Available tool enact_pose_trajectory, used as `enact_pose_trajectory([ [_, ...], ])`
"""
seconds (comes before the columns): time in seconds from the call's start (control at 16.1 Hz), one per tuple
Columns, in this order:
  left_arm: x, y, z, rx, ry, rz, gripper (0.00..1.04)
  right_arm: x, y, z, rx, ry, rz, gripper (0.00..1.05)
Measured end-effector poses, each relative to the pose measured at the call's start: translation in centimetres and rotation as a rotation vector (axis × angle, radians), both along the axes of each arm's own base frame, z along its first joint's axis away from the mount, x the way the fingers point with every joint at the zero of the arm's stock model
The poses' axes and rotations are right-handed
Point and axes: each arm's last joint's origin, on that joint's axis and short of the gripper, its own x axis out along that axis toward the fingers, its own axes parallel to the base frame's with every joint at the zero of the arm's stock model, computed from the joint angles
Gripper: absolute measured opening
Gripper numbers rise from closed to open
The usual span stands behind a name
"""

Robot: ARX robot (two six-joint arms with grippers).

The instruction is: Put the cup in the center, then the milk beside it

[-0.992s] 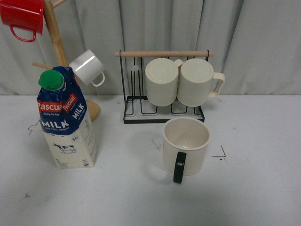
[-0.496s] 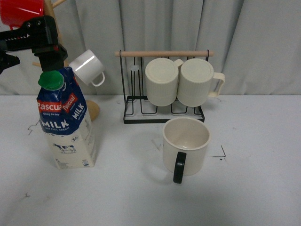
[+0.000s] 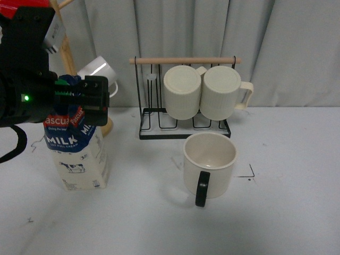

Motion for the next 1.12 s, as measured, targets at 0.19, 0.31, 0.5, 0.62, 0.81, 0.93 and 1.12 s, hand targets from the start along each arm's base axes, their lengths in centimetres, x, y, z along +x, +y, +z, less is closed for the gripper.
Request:
enact_pose_trajectory([
  [0.19, 0.0, -0.2, -0.2, 0.013, 0.002, 0.002, 0.60, 0.0, 0.0, 0.0, 0.000, 0.000, 0.000, 0.98],
  [0.31, 0.1, -0.2, -0.1, 0.018, 0.010, 0.008, 0.36, 0.0, 0.0, 0.0, 0.000, 0.000, 0.000, 0.98],
  [0.5, -0.1, -0.7, 0.4, 0.015, 0.020, 0.004, 0.21, 0.0, 0.0, 0.0, 0.000, 0.000, 0.000, 0.98],
  [0.62, -0.6, -2.1, 0.9, 0.011, 0.022, -0.031, 0.21, 0.0, 0.0, 0.0, 0.000, 0.000, 0.000, 0.98],
  [0.81, -0.6, -5.3, 2.6, -0.017, -0.041, -0.109, 0.21, 0.0, 0.0, 0.0, 0.000, 0.000, 0.000, 0.98],
  [0.93, -0.8, -6.8, 3.3, -0.039, -0.073, -0.140, 0.20, 0.0, 0.0, 0.0, 0.000, 0.000, 0.000, 0.98],
  [1.12, -1.0, -8.3, 2.1, -0.036, -0.045, -0.167, 0.20, 0.0, 0.0, 0.0, 0.000, 0.000, 0.000, 0.98],
])
